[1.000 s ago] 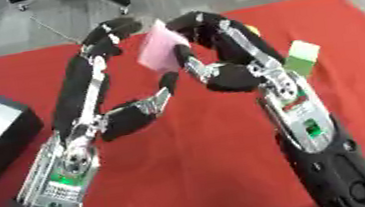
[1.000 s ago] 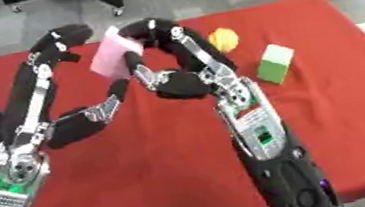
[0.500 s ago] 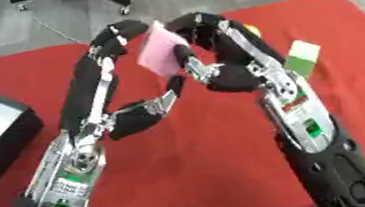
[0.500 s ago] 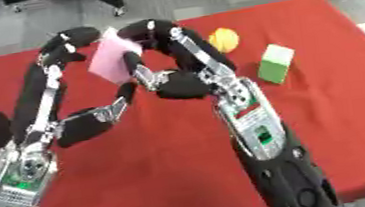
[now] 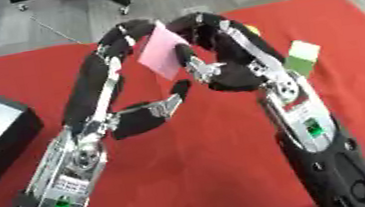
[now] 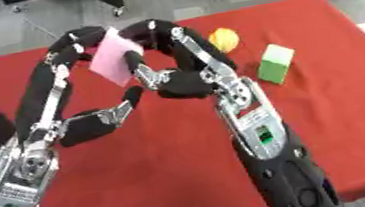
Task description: Pick up the objects with one hand, pass them to the other hand, and then place them into the box on the other side of the table.
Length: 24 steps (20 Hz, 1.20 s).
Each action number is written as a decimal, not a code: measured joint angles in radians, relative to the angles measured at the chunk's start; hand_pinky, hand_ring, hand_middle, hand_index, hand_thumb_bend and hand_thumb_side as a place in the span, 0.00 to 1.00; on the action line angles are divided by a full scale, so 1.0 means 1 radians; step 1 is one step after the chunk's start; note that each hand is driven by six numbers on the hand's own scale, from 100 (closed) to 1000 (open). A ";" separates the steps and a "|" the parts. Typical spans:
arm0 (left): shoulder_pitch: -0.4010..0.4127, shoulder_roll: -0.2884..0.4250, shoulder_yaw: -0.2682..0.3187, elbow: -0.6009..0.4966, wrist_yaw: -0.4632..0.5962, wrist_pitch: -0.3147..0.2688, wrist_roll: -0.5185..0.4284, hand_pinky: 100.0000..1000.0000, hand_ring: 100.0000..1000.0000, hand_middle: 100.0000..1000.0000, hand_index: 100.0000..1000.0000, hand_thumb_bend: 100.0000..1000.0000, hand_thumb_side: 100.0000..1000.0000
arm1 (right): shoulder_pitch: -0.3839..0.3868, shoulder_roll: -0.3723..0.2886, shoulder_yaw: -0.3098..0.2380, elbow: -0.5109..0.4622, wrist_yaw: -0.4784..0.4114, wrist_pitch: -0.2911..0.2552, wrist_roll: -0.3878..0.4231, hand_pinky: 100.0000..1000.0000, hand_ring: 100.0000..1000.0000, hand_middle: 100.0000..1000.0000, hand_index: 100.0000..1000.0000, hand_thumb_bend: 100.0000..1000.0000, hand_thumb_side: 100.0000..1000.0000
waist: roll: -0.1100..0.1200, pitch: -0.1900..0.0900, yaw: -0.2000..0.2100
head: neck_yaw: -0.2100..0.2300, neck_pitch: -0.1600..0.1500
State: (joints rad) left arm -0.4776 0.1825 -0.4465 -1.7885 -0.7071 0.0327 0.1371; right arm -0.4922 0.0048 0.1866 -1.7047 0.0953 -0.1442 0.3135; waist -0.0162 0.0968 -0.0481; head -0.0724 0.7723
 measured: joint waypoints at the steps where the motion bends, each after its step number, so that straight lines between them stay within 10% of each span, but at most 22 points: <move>1: -0.002 0.000 0.000 0.000 -0.004 0.000 0.000 0.69 0.78 0.80 0.85 0.36 0.30 | 0.000 0.000 0.000 0.000 -0.004 0.001 0.002 0.82 0.81 0.64 0.43 0.00 0.25 | 0.000 0.000 0.000 | 0.000 0.000; 7: -0.008 -0.001 0.000 0.005 -0.034 0.010 0.009 0.68 0.77 0.78 0.83 0.37 0.21 | 0.000 0.000 0.000 -0.002 -0.032 0.012 0.011 0.82 0.81 0.63 0.43 0.00 0.25 | 0.000 0.000 -0.002 | 0.000 0.000; 24: -0.025 -0.017 -0.024 0.037 -0.114 0.035 0.133 0.57 0.62 0.61 0.67 0.00 0.05 | 0.000 -0.001 0.000 -0.002 -0.148 0.057 0.030 0.81 0.80 0.62 0.43 0.00 0.27 | 0.000 0.000 -0.007 | 0.000 0.000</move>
State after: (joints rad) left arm -0.5025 0.1653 -0.4704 -1.7519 -0.8215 0.0680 0.2696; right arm -0.4920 0.0043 0.1863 -1.7067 -0.0529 -0.0876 0.3433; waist -0.0162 0.0968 -0.0548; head -0.0727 0.7723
